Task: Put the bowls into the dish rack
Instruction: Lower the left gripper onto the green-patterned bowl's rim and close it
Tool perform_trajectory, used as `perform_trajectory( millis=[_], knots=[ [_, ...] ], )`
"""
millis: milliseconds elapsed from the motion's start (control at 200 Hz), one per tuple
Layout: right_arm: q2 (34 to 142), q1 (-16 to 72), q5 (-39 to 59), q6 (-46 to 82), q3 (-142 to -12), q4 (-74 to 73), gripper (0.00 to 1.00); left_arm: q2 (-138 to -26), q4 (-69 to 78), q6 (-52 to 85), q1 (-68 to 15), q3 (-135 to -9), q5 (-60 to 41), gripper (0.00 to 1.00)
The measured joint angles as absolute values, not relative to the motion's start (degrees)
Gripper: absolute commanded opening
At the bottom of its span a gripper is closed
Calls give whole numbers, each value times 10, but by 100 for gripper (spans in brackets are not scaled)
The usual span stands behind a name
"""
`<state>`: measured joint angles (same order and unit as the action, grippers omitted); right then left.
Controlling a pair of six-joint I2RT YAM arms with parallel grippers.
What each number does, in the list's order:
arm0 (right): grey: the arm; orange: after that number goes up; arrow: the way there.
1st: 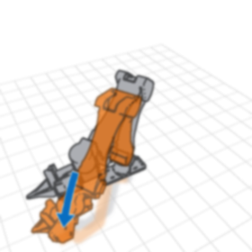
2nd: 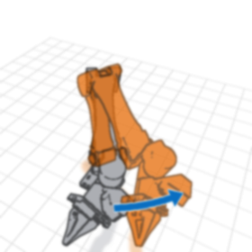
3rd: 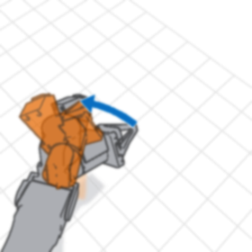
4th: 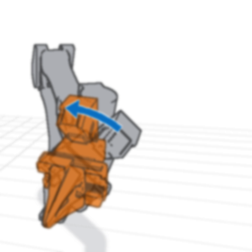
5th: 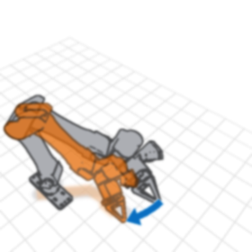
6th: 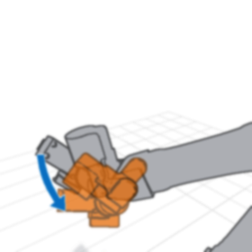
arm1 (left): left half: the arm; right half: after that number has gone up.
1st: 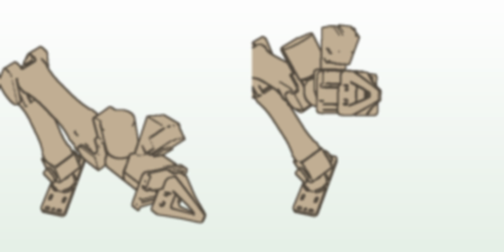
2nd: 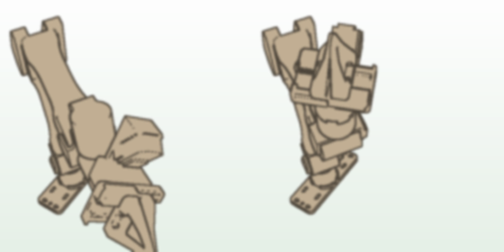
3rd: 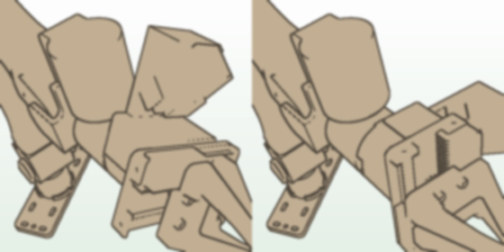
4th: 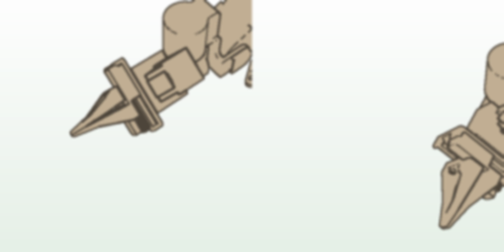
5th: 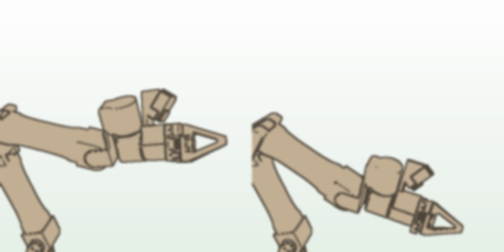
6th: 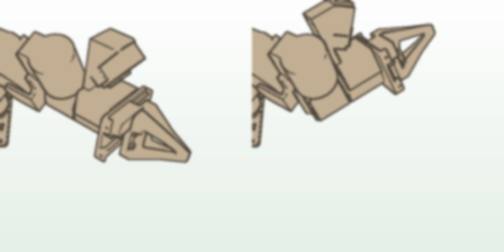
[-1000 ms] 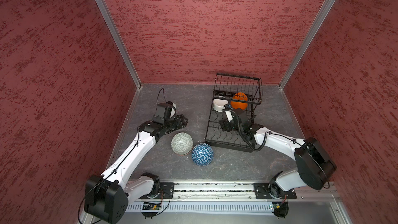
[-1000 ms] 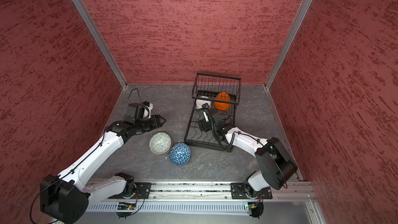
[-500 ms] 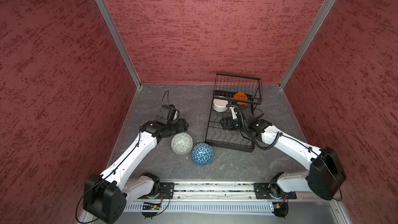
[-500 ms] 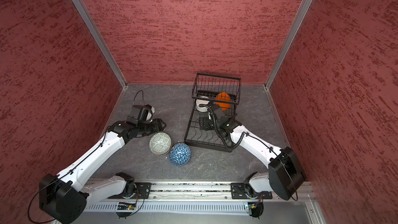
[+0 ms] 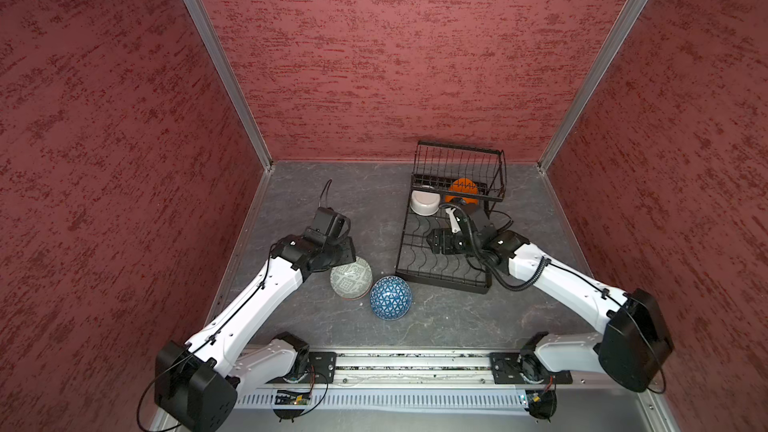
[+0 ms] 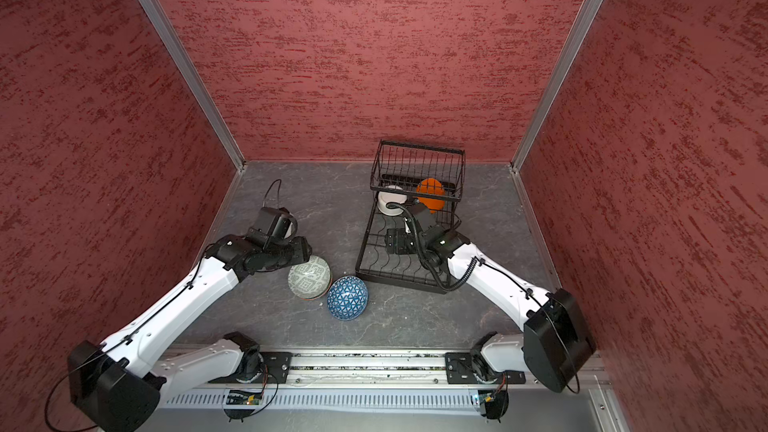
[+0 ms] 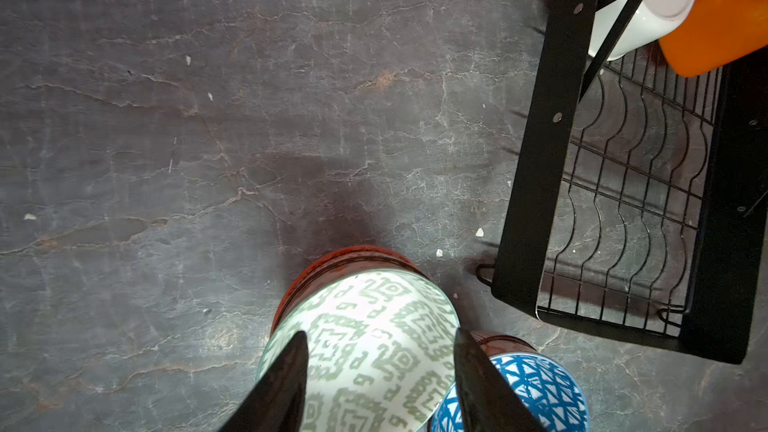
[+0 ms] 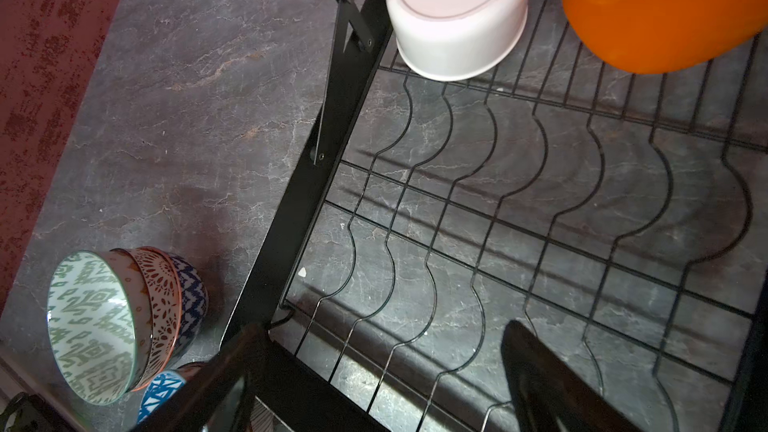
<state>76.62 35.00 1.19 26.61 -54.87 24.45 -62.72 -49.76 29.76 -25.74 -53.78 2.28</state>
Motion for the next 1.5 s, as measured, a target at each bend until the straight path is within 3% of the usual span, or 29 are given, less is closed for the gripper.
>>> perform_trajectory(
  millis=[917,1498],
  knots=[
    [781,350,27,259,-549,238,90,-623,-516,298,-257,-475,46,49],
    [790,350,37,259,-549,235,90,-636,-503,300,-257,-447,65,37]
  ],
)
